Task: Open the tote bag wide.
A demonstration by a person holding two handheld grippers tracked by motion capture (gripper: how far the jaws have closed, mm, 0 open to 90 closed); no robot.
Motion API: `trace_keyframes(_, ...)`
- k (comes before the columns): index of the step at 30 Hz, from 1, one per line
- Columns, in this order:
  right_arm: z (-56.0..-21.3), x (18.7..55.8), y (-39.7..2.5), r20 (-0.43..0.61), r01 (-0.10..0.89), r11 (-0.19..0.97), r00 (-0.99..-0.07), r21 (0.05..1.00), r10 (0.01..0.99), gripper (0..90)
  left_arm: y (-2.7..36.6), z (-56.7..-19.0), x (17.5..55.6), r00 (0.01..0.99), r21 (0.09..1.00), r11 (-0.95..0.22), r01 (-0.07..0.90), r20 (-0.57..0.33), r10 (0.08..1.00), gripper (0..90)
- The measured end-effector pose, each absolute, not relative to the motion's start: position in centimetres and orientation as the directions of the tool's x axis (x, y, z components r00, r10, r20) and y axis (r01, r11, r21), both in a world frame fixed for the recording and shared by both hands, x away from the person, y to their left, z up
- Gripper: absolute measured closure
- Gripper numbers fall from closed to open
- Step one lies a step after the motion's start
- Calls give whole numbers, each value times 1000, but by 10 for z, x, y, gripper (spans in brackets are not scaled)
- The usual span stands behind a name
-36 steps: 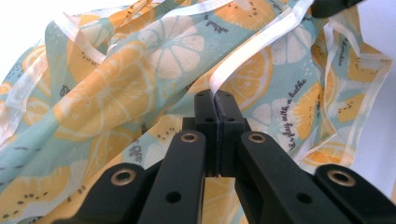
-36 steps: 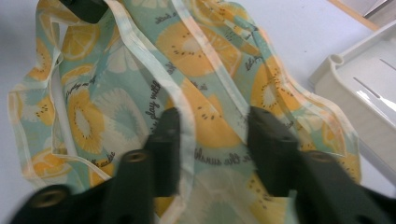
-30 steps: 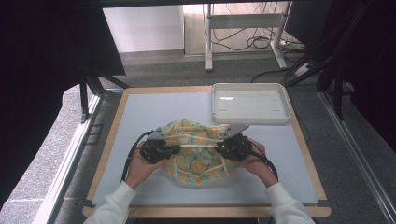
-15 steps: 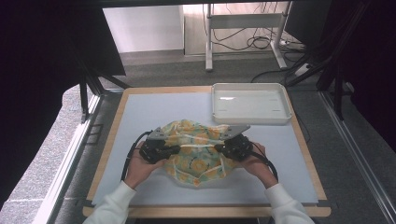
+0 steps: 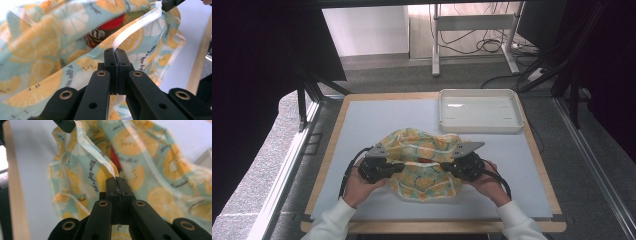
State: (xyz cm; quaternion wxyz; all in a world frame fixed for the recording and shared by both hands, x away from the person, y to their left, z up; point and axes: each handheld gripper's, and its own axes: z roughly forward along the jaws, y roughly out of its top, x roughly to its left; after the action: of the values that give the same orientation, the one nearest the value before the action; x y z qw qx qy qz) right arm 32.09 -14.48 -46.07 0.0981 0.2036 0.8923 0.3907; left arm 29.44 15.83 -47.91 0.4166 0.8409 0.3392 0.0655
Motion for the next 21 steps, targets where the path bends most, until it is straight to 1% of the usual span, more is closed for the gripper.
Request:
trace_keyframes(5,-474,307,-149,4,307,634,-902,709,432,891,152,-489,285,777,720,-463,516,-166,607,900)
trace_keyframes(9,-484,305,-149,18,323,650,-903,688,430,891,147,-496,284,783,704,-488,515,-155,603,900)
trace_keyframes(17,-508,305,-151,52,372,680,-896,632,442,891,146,-508,286,775,678,-500,539,-167,609,900)
trace_keyframes(21,-515,305,-152,56,381,688,-894,618,445,890,142,-522,287,775,640,-529,557,-171,609,900)
